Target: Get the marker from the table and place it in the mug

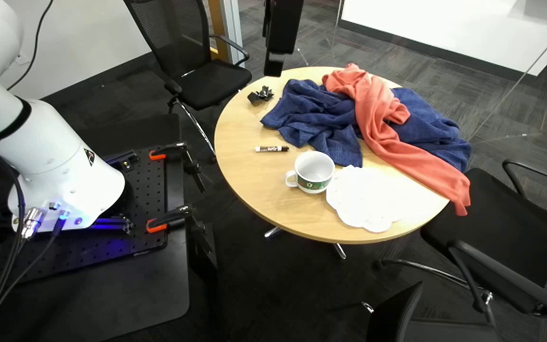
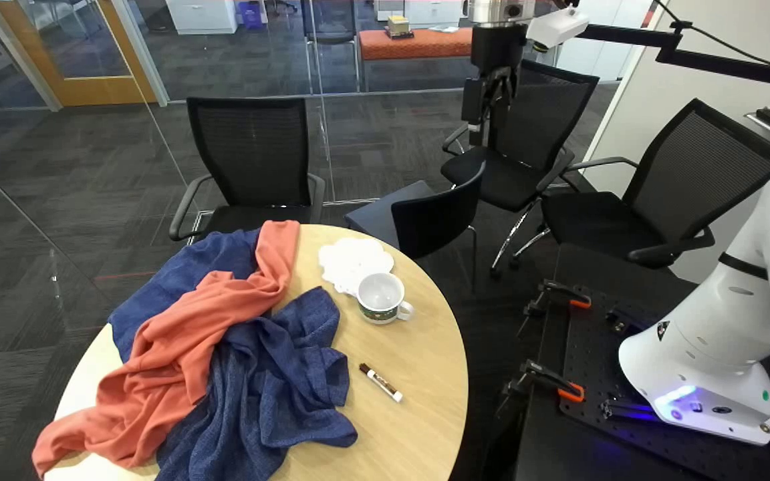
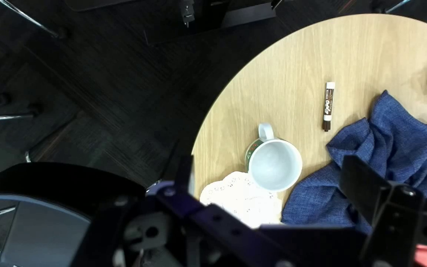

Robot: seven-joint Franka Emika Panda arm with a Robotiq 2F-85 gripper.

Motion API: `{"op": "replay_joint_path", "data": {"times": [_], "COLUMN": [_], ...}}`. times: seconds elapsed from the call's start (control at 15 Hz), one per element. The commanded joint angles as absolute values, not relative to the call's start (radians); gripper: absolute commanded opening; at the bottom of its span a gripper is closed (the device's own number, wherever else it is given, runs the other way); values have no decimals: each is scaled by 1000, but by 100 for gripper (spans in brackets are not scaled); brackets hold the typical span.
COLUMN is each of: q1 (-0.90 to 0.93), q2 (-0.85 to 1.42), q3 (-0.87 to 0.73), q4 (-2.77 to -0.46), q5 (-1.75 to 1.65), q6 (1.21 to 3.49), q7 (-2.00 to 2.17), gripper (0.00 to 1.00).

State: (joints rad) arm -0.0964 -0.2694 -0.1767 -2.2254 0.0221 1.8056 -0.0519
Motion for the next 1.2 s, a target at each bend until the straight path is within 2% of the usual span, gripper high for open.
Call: {"op": "replay_joint_path", "data": {"times": [0.0, 0.67, 1.13], "q1": [-98, -37, 34], "q2": [-288, -257, -126], "q3": [-142, -60, 15], "q4": [-2285, -2557, -2597], "q5": [17, 99, 166], "q6": [1869, 2266, 2502], "q7": [-33, -30, 23], "gripper": [100, 100, 100]}}
